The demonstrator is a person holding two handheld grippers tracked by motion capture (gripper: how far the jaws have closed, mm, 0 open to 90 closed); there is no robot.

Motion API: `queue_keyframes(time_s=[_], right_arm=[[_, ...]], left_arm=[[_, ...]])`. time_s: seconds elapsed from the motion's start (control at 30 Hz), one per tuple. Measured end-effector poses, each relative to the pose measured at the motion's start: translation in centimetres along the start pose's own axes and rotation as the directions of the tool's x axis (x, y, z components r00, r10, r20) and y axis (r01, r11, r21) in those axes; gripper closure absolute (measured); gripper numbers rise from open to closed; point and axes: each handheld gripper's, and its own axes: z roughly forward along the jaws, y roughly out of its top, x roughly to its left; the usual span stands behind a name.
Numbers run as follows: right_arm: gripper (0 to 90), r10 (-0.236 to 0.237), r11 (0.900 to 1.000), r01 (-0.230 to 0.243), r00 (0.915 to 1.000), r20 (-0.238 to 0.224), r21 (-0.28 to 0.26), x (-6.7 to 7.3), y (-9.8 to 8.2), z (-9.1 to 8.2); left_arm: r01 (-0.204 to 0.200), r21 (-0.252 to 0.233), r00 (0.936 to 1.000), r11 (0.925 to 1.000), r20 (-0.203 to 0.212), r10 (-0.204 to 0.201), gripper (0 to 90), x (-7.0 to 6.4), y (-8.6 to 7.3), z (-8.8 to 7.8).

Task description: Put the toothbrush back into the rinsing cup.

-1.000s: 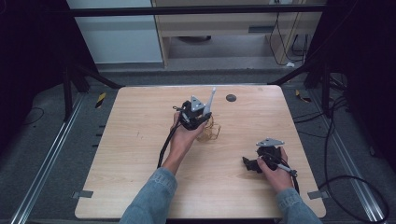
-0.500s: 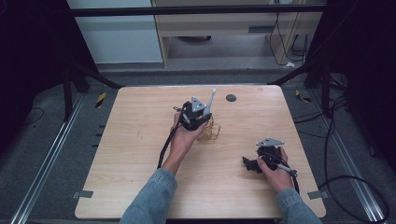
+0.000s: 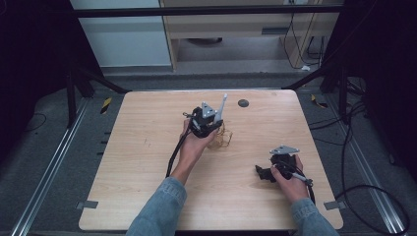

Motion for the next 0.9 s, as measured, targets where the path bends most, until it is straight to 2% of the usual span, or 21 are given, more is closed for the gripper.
queue_keyframes(time_s=[0.33, 0.5, 0.9], right_arm=[[0.3, 0.000, 1.000, 0.000, 1.0000, 0.000, 0.000, 0.00, 0.00, 0.00], [0.3, -0.003, 1.000, 0.003, 1.0000, 0.001, 0.001, -0.02, -0.01, 0.00], [0.3, -0.001, 1.000, 0.001, 1.0000, 0.000, 0.000, -0.01, 0.00, 0.00]], left_arm=[[0.027, 0.006, 0.9996, 0.9996, -0.010, -0.027, 65.3, -0.05, 0.64, 0.07], [0.020, 0.021, 0.9997, 0.9996, -0.016, -0.020, 66.7, -0.23, 0.84, 0.31], [0.024, 0.021, 0.9996, 0.9995, -0.014, -0.024, 67.4, -0.08, 0.85, 0.14]])
